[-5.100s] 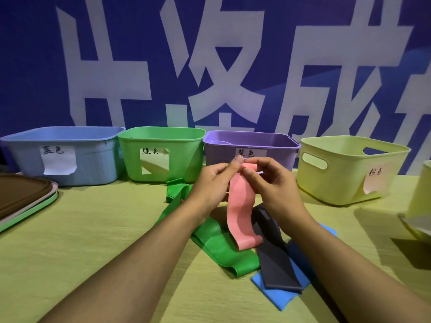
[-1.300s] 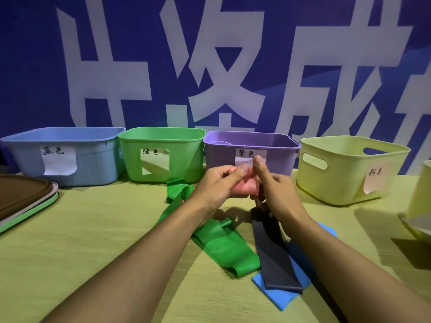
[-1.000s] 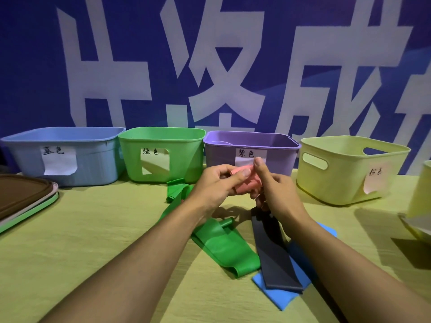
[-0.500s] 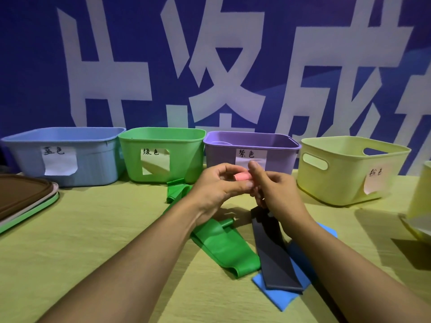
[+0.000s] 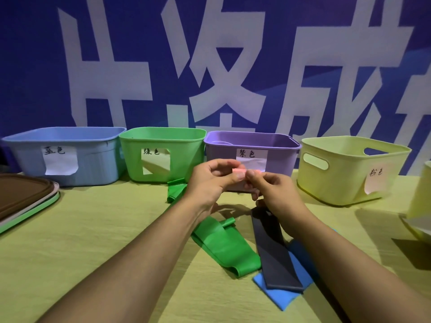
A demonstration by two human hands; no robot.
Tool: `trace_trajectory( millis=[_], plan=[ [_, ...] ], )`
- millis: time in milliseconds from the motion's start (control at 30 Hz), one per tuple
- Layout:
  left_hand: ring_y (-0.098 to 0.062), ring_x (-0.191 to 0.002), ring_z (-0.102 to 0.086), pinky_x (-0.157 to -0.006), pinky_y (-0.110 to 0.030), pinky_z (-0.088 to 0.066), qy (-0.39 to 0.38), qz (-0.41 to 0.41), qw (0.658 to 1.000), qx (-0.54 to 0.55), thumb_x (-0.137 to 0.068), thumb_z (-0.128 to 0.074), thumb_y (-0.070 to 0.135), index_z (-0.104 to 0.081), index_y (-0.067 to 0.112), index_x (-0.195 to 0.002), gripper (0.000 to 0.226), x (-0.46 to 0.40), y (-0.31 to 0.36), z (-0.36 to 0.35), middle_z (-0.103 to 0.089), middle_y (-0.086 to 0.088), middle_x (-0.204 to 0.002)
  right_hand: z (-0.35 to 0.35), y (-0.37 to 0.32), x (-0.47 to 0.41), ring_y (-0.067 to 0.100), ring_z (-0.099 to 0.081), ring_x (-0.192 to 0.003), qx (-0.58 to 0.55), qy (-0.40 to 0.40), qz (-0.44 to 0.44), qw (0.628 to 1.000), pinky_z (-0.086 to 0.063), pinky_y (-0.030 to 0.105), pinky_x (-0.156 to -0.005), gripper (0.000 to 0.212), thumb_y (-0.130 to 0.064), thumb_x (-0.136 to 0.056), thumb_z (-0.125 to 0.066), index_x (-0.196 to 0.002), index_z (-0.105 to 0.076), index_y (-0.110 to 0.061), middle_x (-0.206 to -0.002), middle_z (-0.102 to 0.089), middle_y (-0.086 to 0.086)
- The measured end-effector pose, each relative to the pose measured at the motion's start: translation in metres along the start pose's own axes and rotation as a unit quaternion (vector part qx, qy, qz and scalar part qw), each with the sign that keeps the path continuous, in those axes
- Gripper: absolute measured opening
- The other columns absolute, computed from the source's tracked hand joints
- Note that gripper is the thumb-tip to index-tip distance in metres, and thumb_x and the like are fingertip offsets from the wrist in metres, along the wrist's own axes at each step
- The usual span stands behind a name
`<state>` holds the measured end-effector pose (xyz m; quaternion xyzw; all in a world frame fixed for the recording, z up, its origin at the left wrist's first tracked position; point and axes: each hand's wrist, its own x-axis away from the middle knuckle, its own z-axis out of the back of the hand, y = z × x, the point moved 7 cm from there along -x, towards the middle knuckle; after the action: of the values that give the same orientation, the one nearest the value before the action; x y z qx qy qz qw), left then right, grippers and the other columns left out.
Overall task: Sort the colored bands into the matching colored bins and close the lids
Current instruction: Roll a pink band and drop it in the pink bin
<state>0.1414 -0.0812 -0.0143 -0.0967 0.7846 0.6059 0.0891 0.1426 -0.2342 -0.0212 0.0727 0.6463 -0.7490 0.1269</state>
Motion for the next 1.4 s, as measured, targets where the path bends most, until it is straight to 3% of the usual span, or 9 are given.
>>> trace_trajectory(
  millis=[100, 233, 433, 600, 833, 1000, 1167, 1300, 1400],
  plan=[
    [-0.028, -0.106, -0.074, -0.084, -0.028, -0.062, -0.001, -0.010, 1.000, -0.021, -0.079, -0.078, -0.010, -0.073, 0.008, -0.103, 0.031, 0.000, 0.002, 0.002, -0.078, -0.012, -0.108, -0.001, 0.002, 0.000, 0.012, -0.055, -0.062, -0.023, -0.011, -0.010, 1.000, -0.047, 0.024, -0.058, 0.033, -0.036, -0.100, -0.063, -0.091, -0.075, -0.007, -0.063, -0.065, -0.001],
    [-0.030, -0.115, -0.070, -0.099, -0.037, -0.057, -0.002, -0.010, 1.000, 0.009, -0.081, -0.076, -0.008, -0.069, 0.006, -0.119, 0.041, -0.002, -0.001, -0.001, -0.075, -0.015, -0.117, -0.001, 0.000, 0.002, 0.010, -0.059, -0.065, -0.063, -0.020, -0.014, 0.998, -0.048, 0.022, -0.061, 0.027, -0.030, -0.100, -0.062, -0.100, -0.074, -0.006, -0.070, -0.070, -0.005],
    [-0.026, -0.108, -0.072, -0.085, -0.026, -0.061, -0.009, -0.001, 0.999, 0.047, -0.089, -0.072, 0.004, -0.072, 0.012, -0.111, 0.023, 0.000, -0.001, -0.005, -0.073, -0.018, -0.117, -0.009, -0.003, 0.005, 0.012, -0.062, -0.076, -0.201, -0.074, -0.076, 0.974, -0.049, 0.026, -0.068, 0.026, -0.027, -0.097, -0.067, -0.114, -0.075, -0.010, -0.095, -0.075, 0.006],
    [-0.012, -0.088, -0.072, -0.078, -0.020, -0.059, -0.085, 0.016, 0.994, 0.069, -0.092, -0.065, 0.002, -0.070, 0.009, -0.121, 0.030, -0.002, -0.001, -0.008, -0.073, -0.013, -0.113, -0.011, 0.003, 0.008, 0.015, -0.067, -0.075, -0.299, -0.088, -0.154, 0.937, -0.055, 0.023, -0.062, 0.038, -0.046, -0.100, -0.058, -0.114, -0.072, -0.013, -0.091, -0.073, 0.008],
    [-0.022, -0.103, -0.073, -0.092, -0.031, -0.060, -0.080, 0.006, 0.996, 0.041, -0.095, -0.064, 0.001, -0.066, 0.007, -0.129, 0.034, -0.004, -0.006, -0.008, -0.074, -0.013, -0.121, -0.009, 0.007, 0.005, 0.011, -0.069, -0.071, -0.301, -0.092, -0.159, 0.936, -0.057, 0.025, -0.074, 0.026, -0.027, -0.094, -0.070, -0.113, -0.074, -0.010, -0.087, -0.073, 0.006],
    [-0.026, -0.110, -0.072, -0.091, -0.032, -0.061, -0.050, -0.004, 0.999, 0.001, -0.095, -0.066, 0.002, -0.071, 0.012, -0.121, 0.028, -0.004, -0.009, -0.003, -0.074, -0.012, -0.122, -0.008, 0.004, 0.002, 0.013, -0.069, -0.079, -0.300, -0.094, -0.124, 0.941, -0.058, 0.023, -0.075, 0.025, -0.020, -0.093, -0.070, -0.110, -0.077, -0.004, -0.095, -0.074, 0.010],
    [-0.024, -0.109, -0.072, -0.092, -0.040, -0.060, -0.009, -0.046, 0.994, -0.099, -0.097, -0.068, 0.014, -0.074, 0.021, -0.111, 0.017, -0.008, -0.012, -0.004, -0.077, -0.006, -0.111, 0.009, -0.006, 0.000, 0.008, -0.072, -0.075, -0.222, -0.005, -0.034, 0.975, -0.054, 0.019, -0.066, 0.022, -0.020, -0.093, -0.069, -0.110, -0.077, -0.009, -0.091, -0.078, 0.003],
    [-0.007, -0.085, -0.070, -0.082, -0.028, -0.058, 0.016, -0.089, 0.980, -0.175, -0.099, -0.067, 0.018, -0.071, 0.030, -0.100, 0.014, -0.006, -0.008, -0.007, -0.074, 0.005, -0.097, 0.040, -0.021, -0.006, 0.003, -0.073, -0.080, -0.120, 0.102, 0.041, 0.987, -0.055, 0.015, -0.069, 0.022, -0.029, -0.086, -0.075, -0.105, -0.078, -0.017, -0.091, -0.079, -0.004],
    [-0.001, -0.075, -0.068, -0.080, -0.029, -0.057, 0.027, -0.096, 0.979, -0.178, -0.101, -0.064, 0.020, -0.071, 0.026, -0.105, 0.010, -0.005, -0.005, -0.006, -0.074, 0.004, -0.097, 0.071, -0.035, -0.009, 0.004, -0.071, -0.079, -0.007, 0.175, 0.076, 0.982, -0.056, 0.021, -0.075, 0.024, -0.040, -0.091, -0.073, -0.103, -0.078, -0.020, -0.088, -0.078, -0.004]
  ],
)
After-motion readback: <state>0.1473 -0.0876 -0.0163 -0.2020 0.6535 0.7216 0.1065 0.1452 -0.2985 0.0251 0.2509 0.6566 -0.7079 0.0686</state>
